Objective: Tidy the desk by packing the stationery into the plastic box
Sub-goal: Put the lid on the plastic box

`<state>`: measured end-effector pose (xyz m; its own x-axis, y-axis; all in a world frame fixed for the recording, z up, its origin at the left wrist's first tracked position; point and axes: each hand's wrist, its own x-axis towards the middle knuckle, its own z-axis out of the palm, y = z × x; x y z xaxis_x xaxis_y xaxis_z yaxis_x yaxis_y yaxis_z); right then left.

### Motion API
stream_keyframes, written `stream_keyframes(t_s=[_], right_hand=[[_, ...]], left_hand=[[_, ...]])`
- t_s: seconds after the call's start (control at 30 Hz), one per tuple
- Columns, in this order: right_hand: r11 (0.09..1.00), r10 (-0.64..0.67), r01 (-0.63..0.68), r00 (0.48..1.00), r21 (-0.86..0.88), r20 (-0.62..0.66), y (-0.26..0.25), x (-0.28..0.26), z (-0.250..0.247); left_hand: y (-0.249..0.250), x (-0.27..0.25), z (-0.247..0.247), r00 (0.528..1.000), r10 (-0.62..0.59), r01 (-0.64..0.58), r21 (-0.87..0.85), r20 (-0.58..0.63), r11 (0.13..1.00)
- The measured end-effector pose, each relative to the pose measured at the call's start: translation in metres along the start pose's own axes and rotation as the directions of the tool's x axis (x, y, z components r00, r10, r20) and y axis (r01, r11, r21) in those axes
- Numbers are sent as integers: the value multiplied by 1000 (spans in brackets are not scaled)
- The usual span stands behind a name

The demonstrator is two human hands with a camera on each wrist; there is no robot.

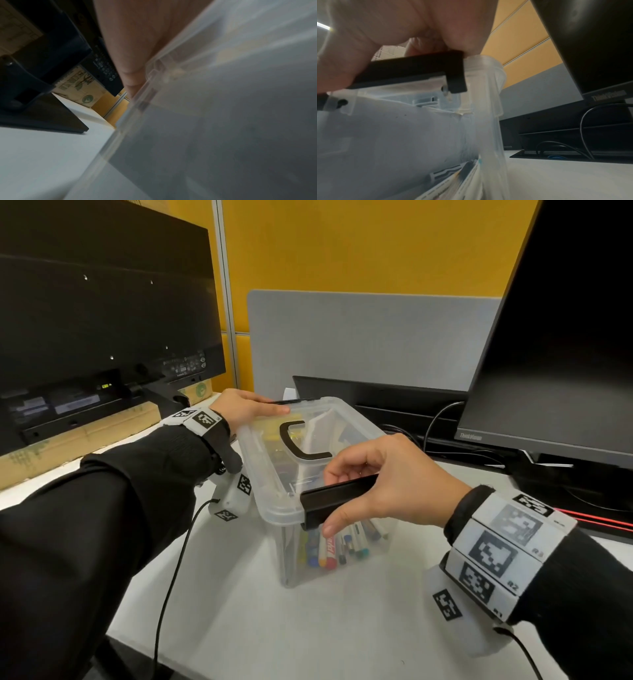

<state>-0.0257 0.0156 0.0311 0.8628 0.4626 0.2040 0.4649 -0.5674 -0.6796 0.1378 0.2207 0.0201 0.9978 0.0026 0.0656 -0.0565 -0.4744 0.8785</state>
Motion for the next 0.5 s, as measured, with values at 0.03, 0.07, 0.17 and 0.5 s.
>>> stream_keyframes(t_s=[0.03, 0.07, 0.17, 0.5], right_hand=[[1000, 3, -3, 1000, -2, 2, 0, 0, 1], [1000, 5, -4, 1000, -5, 8, -2, 0, 1], [1000, -1, 2, 1000, -10, 25, -3, 1, 2], [994, -17, 12, 999, -106, -41, -10, -7, 6]], left_hand=[[1, 0, 1, 1000, 29, -29, 14, -2, 999], [0, 1, 1, 999, 51, -51, 28, -2, 998], [2, 2, 1, 997, 81, -81, 40, -5, 996], [1, -10, 2, 958, 278, -257, 231, -65, 939]])
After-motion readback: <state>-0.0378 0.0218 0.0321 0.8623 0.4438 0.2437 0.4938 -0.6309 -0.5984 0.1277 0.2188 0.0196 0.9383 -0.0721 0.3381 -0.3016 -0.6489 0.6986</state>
